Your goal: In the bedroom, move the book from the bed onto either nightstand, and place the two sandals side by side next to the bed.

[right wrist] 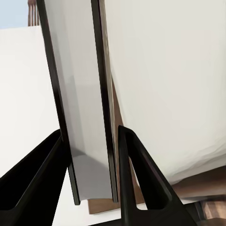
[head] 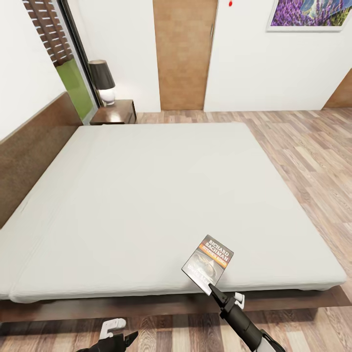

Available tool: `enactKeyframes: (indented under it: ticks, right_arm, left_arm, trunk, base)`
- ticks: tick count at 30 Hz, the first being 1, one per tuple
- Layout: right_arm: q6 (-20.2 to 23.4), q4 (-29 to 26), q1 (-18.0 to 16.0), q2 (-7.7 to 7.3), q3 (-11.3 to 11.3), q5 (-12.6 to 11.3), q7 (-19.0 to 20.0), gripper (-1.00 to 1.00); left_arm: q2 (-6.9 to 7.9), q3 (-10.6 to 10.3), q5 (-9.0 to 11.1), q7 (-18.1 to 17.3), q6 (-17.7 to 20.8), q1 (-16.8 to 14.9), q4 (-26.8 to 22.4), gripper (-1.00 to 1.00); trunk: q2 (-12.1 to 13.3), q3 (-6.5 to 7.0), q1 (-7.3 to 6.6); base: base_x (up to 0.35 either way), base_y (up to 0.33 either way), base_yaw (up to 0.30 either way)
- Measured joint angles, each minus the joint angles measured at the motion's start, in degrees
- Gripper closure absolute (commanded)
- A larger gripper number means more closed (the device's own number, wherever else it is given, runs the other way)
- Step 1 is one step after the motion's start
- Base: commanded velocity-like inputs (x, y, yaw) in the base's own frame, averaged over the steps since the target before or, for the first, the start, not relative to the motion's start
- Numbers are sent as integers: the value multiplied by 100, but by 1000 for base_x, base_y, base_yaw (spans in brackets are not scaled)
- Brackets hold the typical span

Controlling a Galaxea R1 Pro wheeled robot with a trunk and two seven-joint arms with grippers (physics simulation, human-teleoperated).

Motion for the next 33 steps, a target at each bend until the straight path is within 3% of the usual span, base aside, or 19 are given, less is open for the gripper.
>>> enactKeyframes:
  ticks: [20,28,30,31,32,33]
  right_arm:
    - [2,-54,0,-9,10,15,-4,100]
    - [94,-770,0,-61,24,3,10,100]
    - [104,-856,0,-153,21,13,14,100]
    - [110,-926,1,-468,100,28,20,100]
    - [102,-939,-2,-796,27,20,20,100]
    - [94,-933,0,-855,83,32,22,100]
  left_arm:
    - [-4,0,3,-11,4,0,2,-100]
    - [2,10,6,-43,8,0,1,-100]
    - [5,13,7,-47,11,0,-3,-100]
    - [6,18,8,-50,7,-1,-4,-100]
    - [8,21,8,-51,10,1,-8,-100]
    - [8,24,8,-53,11,1,-8,-100]
  trunk:
    - [803,359,-440]
    - [1124,503,-615]
    - [1204,539,-659]
    - [1244,557,-681]
    - [1284,575,-703]
    - [1325,593,-725]
  base:
    - [0,0,0]
    - [0,0,0]
    - [0,0,0]
    - [0,0,0]
    - [0,0,0]
    - [0,0,0]
